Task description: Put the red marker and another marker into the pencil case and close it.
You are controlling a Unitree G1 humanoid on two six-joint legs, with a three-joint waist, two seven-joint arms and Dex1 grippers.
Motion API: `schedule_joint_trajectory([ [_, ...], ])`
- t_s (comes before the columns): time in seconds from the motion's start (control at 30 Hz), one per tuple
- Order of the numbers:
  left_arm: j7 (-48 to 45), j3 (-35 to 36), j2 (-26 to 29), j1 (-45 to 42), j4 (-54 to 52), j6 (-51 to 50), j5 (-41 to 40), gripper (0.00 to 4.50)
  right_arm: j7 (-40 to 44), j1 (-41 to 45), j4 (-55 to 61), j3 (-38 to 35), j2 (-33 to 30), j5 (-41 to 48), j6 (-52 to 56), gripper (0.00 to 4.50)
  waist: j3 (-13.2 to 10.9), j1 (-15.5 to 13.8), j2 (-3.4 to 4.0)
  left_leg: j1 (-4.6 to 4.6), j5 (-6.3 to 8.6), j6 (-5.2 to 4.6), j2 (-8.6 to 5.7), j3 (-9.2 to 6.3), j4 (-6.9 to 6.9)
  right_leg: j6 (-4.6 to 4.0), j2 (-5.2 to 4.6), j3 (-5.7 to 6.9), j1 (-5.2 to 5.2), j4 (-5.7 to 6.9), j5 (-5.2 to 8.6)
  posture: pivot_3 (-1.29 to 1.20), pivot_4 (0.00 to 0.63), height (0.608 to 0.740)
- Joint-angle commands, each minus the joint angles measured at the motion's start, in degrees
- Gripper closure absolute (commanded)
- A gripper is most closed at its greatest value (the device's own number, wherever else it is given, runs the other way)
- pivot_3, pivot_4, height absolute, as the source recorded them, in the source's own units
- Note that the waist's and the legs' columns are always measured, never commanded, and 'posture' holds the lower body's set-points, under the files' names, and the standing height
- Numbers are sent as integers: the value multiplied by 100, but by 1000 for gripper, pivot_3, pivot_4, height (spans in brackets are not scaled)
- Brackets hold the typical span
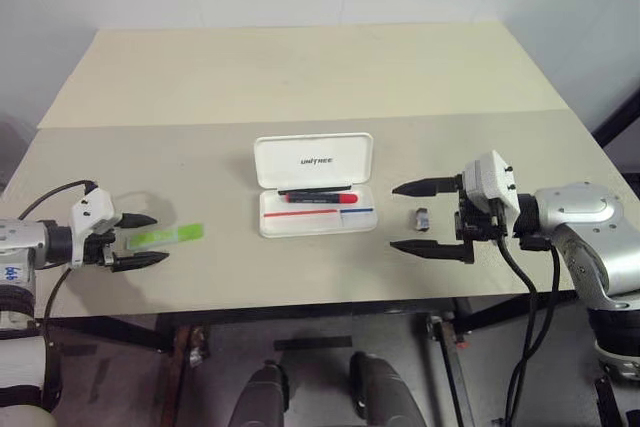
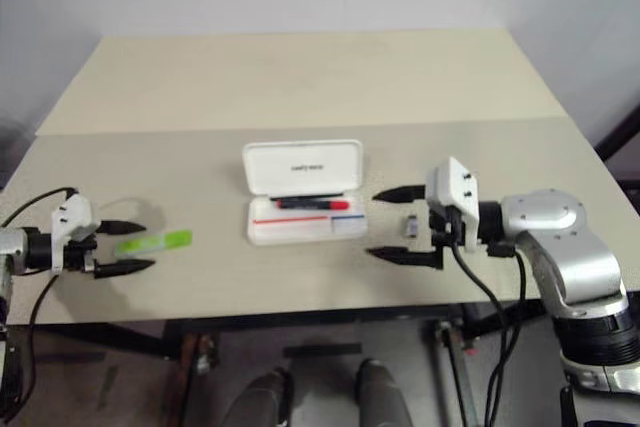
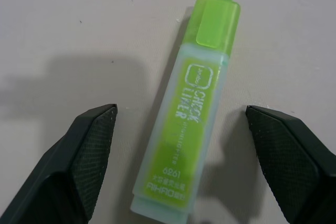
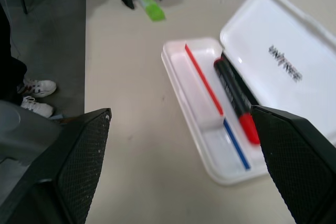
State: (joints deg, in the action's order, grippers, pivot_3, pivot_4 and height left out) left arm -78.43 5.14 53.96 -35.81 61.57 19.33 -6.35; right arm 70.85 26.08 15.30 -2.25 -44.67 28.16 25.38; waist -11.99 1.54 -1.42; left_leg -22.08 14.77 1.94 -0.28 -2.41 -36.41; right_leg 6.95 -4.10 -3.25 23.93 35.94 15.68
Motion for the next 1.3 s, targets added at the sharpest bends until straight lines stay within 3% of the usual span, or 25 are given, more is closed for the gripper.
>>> schedule_joint_trajectory([
  [0.03, 258, 12, -116, 12, 155, 151, 102, 1206, -99, 64, 255, -122, -72, 153, 30, 0, 0, -22, 0, 13, -1, -2, 1, -6, 0, -1, 0, 5, -19, -4, 0, 0, 150, 740],
  [0.27, 119, 200, -262, 288, -93, 158, -131, 3410, -204, 27, 328, -101, -72, 156, 12, 0, 0, -31, 0, 54, -21, -17, 8, -2, 2, -39, -7, 7, -72, -37, -4, 0, 150, 740],
  [0.5, 130, 532, -522, 566, -1216, -117, -644, 3424, -273, -3, 318, -54, -38, 117, -25, 0, -1, -82, -1, 54, -23, -18, 14, 2, 17, -24, -36, 5, -70, -40, -11, 0, 150, 740],
  [0.83, 252, 418, -678, 753, -3267, -1143, -1030, 3424, -361, -21, 304, 24, 46, 106, -46, 0, 10, -122, -23, -33, -11, -2, 2, -2, 26, 2, -25, 14, 7, -58, -23, 0, 150, 740],
  [1.07, 484, -43, -964, 638, -4460, -2025, -994, 3424, -631, -131, 401, 23, 143, 118, 6, 0, 10, -117, -24, -31, -11, -2, -1, 0, 20, 2, -16, 12, 5, -55, -23, 0, 150, 740],
  [1.3, 1091, -884, -1761, 192, -4768, -2495, -531, 3424, -1116, -498, 784, -103, 212, 141, 119, 0, 9, -145, -25, -31, -11, -2, -2, -6, 7, 4, -9, 13, -3, -53, -24, 0, 150, 740],
])
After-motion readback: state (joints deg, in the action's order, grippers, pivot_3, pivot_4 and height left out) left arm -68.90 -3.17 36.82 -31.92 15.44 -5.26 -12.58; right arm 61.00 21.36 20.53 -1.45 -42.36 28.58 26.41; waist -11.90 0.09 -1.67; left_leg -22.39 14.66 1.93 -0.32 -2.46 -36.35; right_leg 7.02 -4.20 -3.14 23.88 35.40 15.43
